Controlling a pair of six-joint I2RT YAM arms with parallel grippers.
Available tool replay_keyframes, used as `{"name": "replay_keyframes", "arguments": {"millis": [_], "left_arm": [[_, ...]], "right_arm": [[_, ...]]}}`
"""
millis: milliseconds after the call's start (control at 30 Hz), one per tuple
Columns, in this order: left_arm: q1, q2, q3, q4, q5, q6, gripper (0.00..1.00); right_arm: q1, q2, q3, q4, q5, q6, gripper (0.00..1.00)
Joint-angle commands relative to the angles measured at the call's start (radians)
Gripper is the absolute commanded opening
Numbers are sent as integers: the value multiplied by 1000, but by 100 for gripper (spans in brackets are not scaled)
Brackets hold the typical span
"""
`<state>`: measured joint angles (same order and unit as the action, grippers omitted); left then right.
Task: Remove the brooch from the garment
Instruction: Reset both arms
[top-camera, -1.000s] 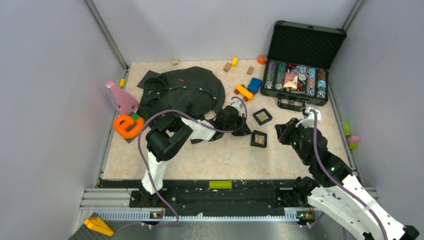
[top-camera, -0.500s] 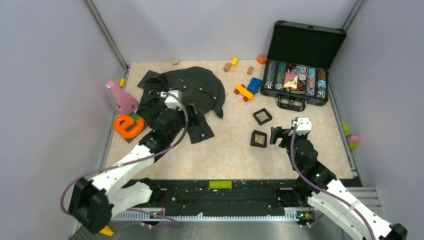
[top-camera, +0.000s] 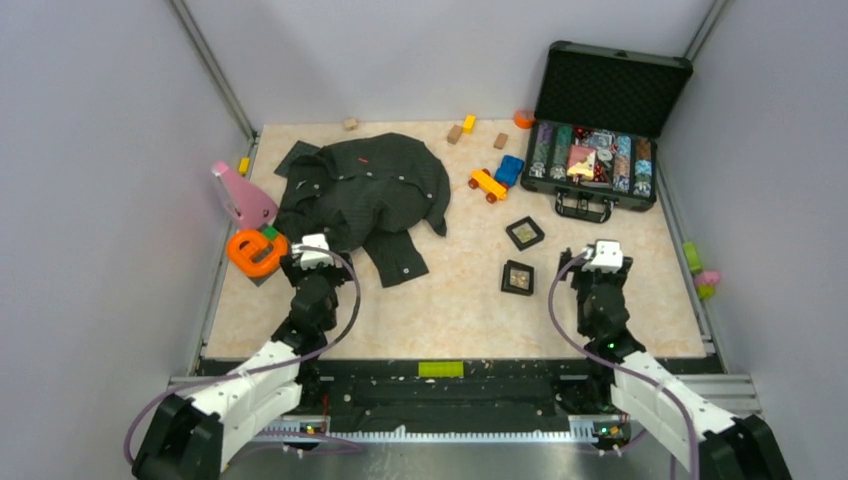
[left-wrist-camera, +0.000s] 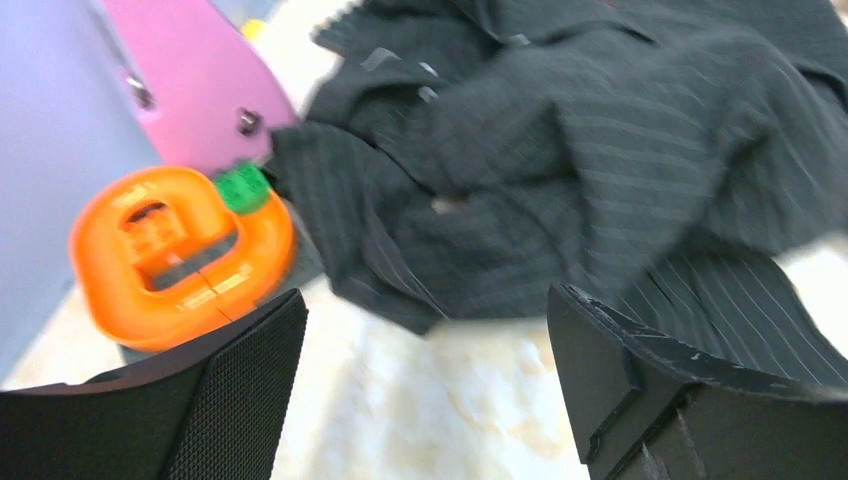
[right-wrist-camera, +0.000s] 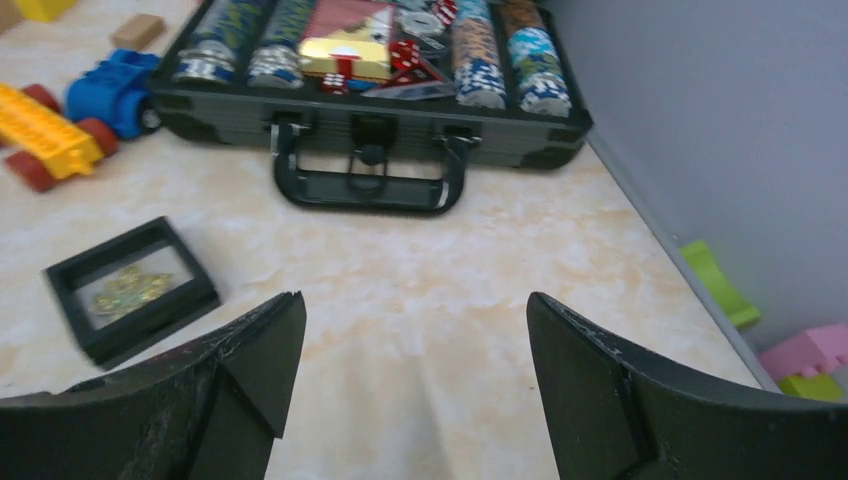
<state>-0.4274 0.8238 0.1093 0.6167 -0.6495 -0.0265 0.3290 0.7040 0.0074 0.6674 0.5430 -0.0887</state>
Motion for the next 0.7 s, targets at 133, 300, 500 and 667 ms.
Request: {"name": "replay_keyframes", "arguments": {"millis": [133,300,500,667], "left_arm": [[269,412,-26,646,195,73,85],[367,613,74,652,427,67,80],[374,660,139,579,343,31,97],[415,658,172,511,393,-12,99]], "right_arm": [[-161,402,-13,532,-178,8,83],[-228,641,57,665,-220,97,84],[-254,757,148,603,-183,142,88],[-250,754,161,581,-155,149,99]]}}
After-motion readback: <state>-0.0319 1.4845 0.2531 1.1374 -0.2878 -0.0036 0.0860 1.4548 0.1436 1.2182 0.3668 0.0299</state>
